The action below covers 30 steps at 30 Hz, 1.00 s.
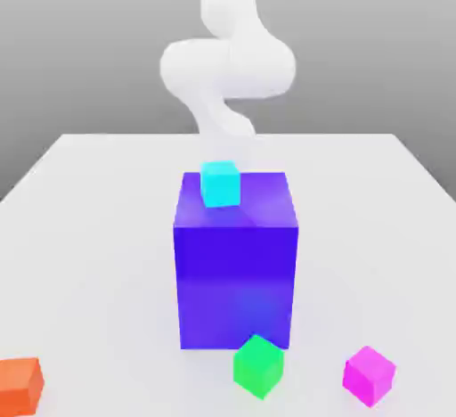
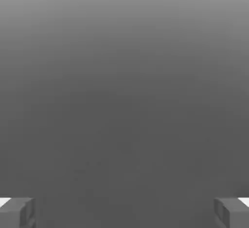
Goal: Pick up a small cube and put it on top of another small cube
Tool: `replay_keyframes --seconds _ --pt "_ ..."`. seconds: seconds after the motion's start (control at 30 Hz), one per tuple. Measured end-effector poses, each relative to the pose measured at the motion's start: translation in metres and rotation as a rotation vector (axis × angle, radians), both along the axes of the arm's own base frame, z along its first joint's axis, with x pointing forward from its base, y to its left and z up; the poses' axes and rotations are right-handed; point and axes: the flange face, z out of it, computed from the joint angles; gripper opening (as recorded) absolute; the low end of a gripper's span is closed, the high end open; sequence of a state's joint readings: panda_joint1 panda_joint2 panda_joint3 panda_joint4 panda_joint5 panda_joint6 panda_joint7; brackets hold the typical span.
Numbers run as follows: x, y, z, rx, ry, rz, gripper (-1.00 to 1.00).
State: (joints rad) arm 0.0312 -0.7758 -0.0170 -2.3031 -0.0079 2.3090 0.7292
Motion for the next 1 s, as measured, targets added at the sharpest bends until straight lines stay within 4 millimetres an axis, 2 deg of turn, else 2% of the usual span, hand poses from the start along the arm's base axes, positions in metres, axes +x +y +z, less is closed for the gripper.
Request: replay_keyframes --seconds 0.17,0.47,1.0 --pt "0.028 0.01 -0.03 -0.144 0.049 0.221 0.0" --pt "0.067 0.029 -0.08 -0.356 0.104 0.575 0.0" --pt "0.114 0.075 -0.181 -0.702 0.135 1.227 0.0"
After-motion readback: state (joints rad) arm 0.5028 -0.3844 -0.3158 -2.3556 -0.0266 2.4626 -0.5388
